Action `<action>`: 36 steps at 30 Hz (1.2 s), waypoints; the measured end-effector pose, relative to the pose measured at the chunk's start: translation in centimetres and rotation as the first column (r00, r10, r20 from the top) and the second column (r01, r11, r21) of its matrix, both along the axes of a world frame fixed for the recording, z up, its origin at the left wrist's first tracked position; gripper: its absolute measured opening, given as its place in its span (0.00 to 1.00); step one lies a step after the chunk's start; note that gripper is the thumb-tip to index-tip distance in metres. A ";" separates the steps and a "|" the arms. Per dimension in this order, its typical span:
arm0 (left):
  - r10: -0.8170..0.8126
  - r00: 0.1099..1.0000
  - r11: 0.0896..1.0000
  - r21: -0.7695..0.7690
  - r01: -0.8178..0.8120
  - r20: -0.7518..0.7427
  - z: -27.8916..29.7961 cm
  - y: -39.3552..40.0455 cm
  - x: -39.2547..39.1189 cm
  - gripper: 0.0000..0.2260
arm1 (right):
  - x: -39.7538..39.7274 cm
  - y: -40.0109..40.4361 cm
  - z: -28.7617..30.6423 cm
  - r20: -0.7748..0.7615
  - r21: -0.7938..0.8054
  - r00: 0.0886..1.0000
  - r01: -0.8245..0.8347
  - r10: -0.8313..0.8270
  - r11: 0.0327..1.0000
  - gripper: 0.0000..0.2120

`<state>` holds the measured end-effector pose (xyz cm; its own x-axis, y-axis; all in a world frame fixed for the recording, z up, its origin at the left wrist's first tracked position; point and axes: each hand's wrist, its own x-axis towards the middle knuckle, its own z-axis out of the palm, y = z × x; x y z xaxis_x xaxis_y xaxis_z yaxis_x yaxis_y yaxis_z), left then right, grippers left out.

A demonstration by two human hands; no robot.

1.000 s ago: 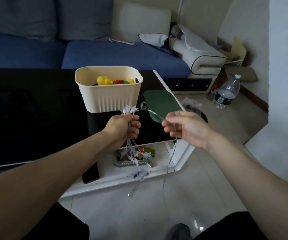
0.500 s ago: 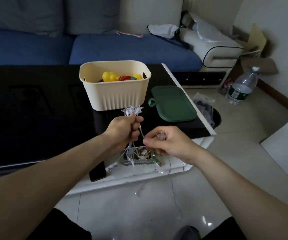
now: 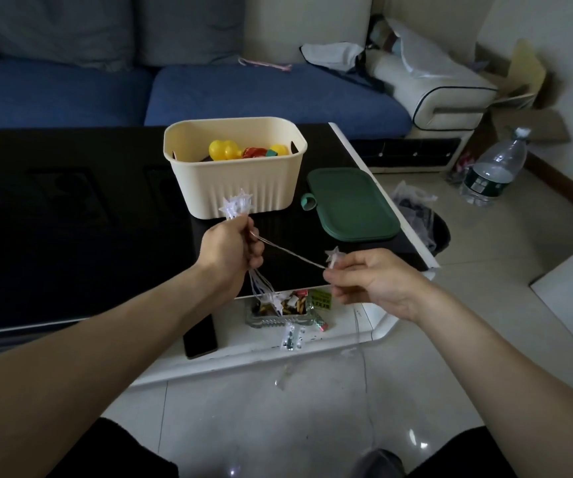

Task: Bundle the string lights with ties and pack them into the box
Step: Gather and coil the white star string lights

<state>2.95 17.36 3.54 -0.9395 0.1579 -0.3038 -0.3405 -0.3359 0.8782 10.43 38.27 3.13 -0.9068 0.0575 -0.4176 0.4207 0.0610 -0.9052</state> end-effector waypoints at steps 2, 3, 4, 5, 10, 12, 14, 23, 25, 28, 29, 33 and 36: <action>0.022 1.000 0.999 0.049 -0.022 -0.001 0.2 -0.2 0.0 0.13 | 0.2 1.0 0.3 -0.020 0.047 0.998 -0.059 0.060 0.997 0.06; 0.015 1.000 0.996 0.086 -0.014 -0.005 0.3 -0.3 0.0 0.14 | 0.3 1.5 0.4 -0.024 0.063 0.995 -0.093 0.095 0.994 0.05; 0.000 1.000 0.992 0.130 0.001 -0.007 0.5 -0.5 0.1 0.14 | 0.4 1.9 0.5 -0.023 0.074 0.990 -0.135 0.137 0.988 0.06; -0.014 1.000 0.984 0.175 0.015 -0.006 0.6 -0.6 0.1 0.15 | 0.5 2.3 0.5 -0.016 0.080 0.983 -0.183 0.185 0.980 0.07; 0.020 1.000 0.975 0.223 -0.022 0.013 0.9 -0.6 -0.1 0.13 | 0.8 3.2 -0.1 0.068 0.267 0.928 -0.371 0.367 0.889 0.07; 0.040 0.999 0.984 0.171 -0.041 0.010 1.1 -0.9 -0.2 0.13 | 0.8 3.4 -0.3 0.096 0.382 0.918 -0.391 0.385 0.837 0.08; 0.038 0.999 0.993 0.115 -0.037 -0.005 1.1 -1.0 -0.2 0.13 | 0.9 3.6 -0.2 0.144 0.417 0.911 -0.411 0.387 0.811 0.12; 0.048 0.999 0.994 0.093 -0.050 0.023 1.0 -0.7 0.3 0.12 | 1.1 4.4 0.1 0.297 0.425 0.939 -0.293 0.174 0.857 0.19; 0.088 0.995 0.991 0.097 -0.091 0.036 1.0 -0.7 0.4 0.12 | 1.3 4.9 0.4 0.317 0.427 0.927 -0.327 0.200 0.843 0.21; 0.172 0.984 0.981 0.087 -0.176 0.049 1.1 -0.9 0.4 0.11 | 2.0 6.3 0.4 0.307 0.275 0.879 -0.449 0.365 0.850 0.25; 0.187 0.981 0.977 0.090 -0.192 0.059 1.1 -1.0 0.3 0.11 | 2.2 7.0 0.2 0.278 0.178 0.863 -0.478 0.422 0.860 0.29; 0.110 0.990 0.987 0.108 -0.119 0.087 1.0 -1.6 0.2 0.13 | 2.8 9.3 -0.4 0.106 -0.012 0.868 -0.486 0.485 0.874 0.35; 0.071 0.995 0.993 0.093 -0.077 0.068 0.9 -1.3 0.2 0.12 | 2.8 9.7 -0.3 0.041 0.015 0.905 -0.424 0.423 0.906 0.30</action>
<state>3.18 16.06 4.47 -0.9286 0.1201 -0.3510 -0.3665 -0.4434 0.8179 13.23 48.01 2.84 -0.8324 -0.3187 -0.4533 0.3825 0.2615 -0.8862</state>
